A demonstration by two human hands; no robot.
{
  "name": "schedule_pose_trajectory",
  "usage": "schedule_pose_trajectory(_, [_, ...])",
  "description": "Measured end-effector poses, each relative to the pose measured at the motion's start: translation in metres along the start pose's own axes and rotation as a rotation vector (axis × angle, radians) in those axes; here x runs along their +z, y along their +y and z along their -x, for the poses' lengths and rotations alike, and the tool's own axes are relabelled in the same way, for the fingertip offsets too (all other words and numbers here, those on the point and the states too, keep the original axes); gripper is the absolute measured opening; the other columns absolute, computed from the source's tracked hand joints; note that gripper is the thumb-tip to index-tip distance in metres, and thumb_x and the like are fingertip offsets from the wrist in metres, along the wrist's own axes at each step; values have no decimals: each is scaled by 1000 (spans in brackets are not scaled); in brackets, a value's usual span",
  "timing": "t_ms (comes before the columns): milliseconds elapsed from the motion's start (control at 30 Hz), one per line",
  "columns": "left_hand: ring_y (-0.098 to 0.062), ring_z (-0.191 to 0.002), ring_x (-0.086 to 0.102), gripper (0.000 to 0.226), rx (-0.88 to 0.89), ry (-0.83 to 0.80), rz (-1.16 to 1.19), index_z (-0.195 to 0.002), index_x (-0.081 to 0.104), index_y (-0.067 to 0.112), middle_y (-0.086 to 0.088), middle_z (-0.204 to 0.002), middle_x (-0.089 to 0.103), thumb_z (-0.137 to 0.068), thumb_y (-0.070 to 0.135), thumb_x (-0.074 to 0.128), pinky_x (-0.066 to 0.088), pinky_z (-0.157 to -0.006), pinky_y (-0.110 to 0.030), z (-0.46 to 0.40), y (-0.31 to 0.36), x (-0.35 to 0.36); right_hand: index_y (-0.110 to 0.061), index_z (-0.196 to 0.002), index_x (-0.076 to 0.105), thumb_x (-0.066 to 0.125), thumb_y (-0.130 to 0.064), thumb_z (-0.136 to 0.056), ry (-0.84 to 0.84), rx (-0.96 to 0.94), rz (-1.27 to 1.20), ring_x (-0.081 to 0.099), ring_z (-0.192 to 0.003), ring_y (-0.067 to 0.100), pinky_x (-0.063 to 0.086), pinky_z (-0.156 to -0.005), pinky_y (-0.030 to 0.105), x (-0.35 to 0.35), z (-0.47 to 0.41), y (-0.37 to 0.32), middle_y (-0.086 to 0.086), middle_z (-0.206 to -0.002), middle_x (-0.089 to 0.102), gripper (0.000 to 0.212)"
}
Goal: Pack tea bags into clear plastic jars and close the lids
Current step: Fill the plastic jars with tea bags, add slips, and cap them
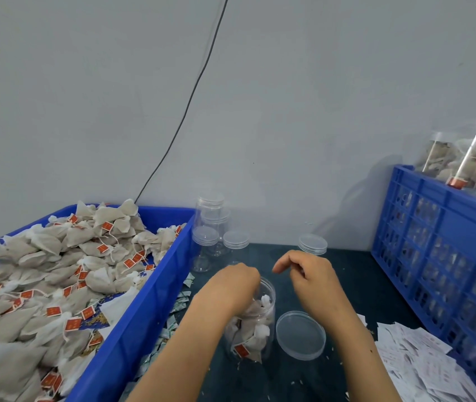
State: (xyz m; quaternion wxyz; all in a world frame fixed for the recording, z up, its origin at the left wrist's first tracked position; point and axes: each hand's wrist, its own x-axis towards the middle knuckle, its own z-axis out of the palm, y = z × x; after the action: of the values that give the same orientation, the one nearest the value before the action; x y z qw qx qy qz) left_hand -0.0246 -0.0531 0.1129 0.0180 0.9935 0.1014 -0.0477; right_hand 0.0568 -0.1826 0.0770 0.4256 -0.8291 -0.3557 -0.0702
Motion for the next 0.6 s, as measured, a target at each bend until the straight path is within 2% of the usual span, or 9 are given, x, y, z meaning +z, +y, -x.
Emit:
schedule_pose_trajectory(67, [-20, -102, 61, 30, -20, 232, 177, -109, 67, 18, -2, -112, 65, -92, -1, 51, 50, -90, -30, 11, -16, 1, -25, -80, 69, 42, 6, -86, 13, 1, -24, 52, -64, -12, 34, -59, 10, -2, 0, 1, -19, -76, 63, 41])
schedule_pose_trajectory(133, [-11, -88, 59, 34, -77, 487, 368, -85, 63, 23, 7, -92, 64, -85, -8, 49, 48, -79, -18, 27, -38, 6, -27, -77, 68, 43, 6, -86, 26, 9, -51, 52, -61, -11, 34, -56, 10, -4, 0, 3, -20, -73, 62, 43])
schedule_pose_trajectory(167, [-11, -82, 57, 38, -125, 552, 413, -76, 57, 24, 8, -84, 61, -81, -12, 48, 43, -72, -12, 35, -49, 11, -29, -76, 67, 43, 6, -86, 32, 14, -58, 53, -62, -9, 33, -55, 10, -5, 1, 3, -20, -71, 61, 44])
schedule_pose_trajectory(233, [-14, -84, 57, 39, -241, 462, 395, -77, 53, 23, 7, -85, 57, -79, -15, 45, 42, -69, -14, 49, -65, 25, -32, -73, 66, 43, 5, -88, 35, 19, -68, 56, -68, -6, 35, -60, 12, -6, 1, 2, -20, -73, 62, 46])
schedule_pose_trajectory(300, [-17, -96, 58, 36, -327, 250, 301, -92, 55, 22, 4, -101, 54, -83, -12, 44, 47, -80, -22, 55, -73, 49, -31, -74, 66, 43, 4, -90, 35, 24, -77, 60, -75, -2, 38, -63, 13, -10, 1, 1, -19, -75, 64, 45])
schedule_pose_trajectory(367, [-16, -101, 56, 29, -340, 129, 257, -97, 54, 22, 3, -108, 51, -90, -5, 45, 47, -85, -28, 65, -75, 75, -27, -76, 68, 44, 4, -91, 29, 16, -79, 62, -79, 1, 39, -64, 12, -12, 2, -3, -19, -77, 64, 42])
schedule_pose_trajectory(467, [-13, -105, 52, 15, -347, 130, 216, -107, 62, 21, 2, -116, 54, -98, 17, 50, 46, -89, -26, 82, -74, 101, -24, -78, 69, 44, 4, -92, 20, -2, -87, 61, -79, 2, 41, -67, 14, -14, 4, -5, -17, -83, 66, 40])
schedule_pose_trajectory(533, [-13, -111, 47, 21, -344, 159, 178, -117, 60, 23, 2, -121, 50, -98, 29, 53, 44, -91, -26, 89, -72, 105, -22, -79, 69, 44, 5, -92, 17, -9, -92, 61, -80, 2, 42, -68, 15, -15, 4, -6, -16, -85, 67, 40])
schedule_pose_trajectory(600, [-15, -117, 44, 34, -348, 101, 144, -125, 56, 21, 1, -126, 46, -95, 36, 57, 42, -94, -27, 93, -71, 104, -22, -79, 70, 43, 4, -92, 12, -3, -97, 61, -80, 3, 43, -70, 16, -16, 4, -5, -15, -86, 67, 39])
